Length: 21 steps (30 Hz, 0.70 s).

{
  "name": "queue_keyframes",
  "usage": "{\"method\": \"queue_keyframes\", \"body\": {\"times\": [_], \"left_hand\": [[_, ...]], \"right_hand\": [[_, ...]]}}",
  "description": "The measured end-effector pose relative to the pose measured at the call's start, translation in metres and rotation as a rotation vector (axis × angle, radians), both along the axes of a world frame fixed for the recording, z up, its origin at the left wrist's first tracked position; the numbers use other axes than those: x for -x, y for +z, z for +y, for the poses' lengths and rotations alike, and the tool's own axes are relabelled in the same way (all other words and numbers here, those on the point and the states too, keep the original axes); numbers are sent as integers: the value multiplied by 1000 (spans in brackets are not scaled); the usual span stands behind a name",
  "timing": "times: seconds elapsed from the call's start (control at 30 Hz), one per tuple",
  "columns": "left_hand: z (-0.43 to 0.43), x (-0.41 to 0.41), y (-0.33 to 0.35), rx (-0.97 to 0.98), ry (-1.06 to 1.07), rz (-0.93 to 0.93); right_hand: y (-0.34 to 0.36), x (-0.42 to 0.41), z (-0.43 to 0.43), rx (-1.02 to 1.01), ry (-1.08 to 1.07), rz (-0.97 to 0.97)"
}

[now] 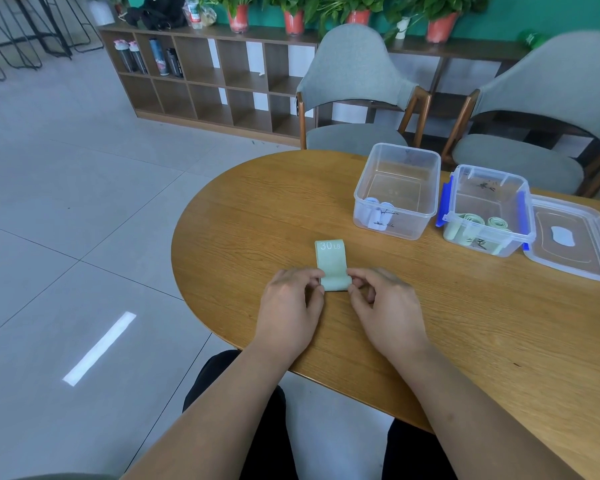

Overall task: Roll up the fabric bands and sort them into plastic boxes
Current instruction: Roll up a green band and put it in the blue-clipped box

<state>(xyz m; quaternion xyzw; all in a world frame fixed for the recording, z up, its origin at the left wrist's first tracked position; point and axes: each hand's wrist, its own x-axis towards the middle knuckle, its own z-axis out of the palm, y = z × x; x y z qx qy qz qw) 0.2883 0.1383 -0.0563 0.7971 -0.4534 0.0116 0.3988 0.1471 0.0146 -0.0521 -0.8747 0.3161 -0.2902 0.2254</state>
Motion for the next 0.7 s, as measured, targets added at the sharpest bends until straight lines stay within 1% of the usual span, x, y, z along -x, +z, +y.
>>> {"method": "queue_keyframes", "body": {"times": [0.13, 0.37, 0.57, 0.7], "left_hand": [[0, 0, 1, 4, 10, 26], [-1, 1, -2, 4, 0, -23], [0, 0, -3, -7, 0, 13], [0, 0, -1, 5, -8, -3]], "right_hand": [[0, 0, -1, -68, -11, -20], [0, -1, 1, 24, -11, 1], [-2, -1, -1, 17, -6, -1], [-3, 0, -1, 8, 9, -31]]}}
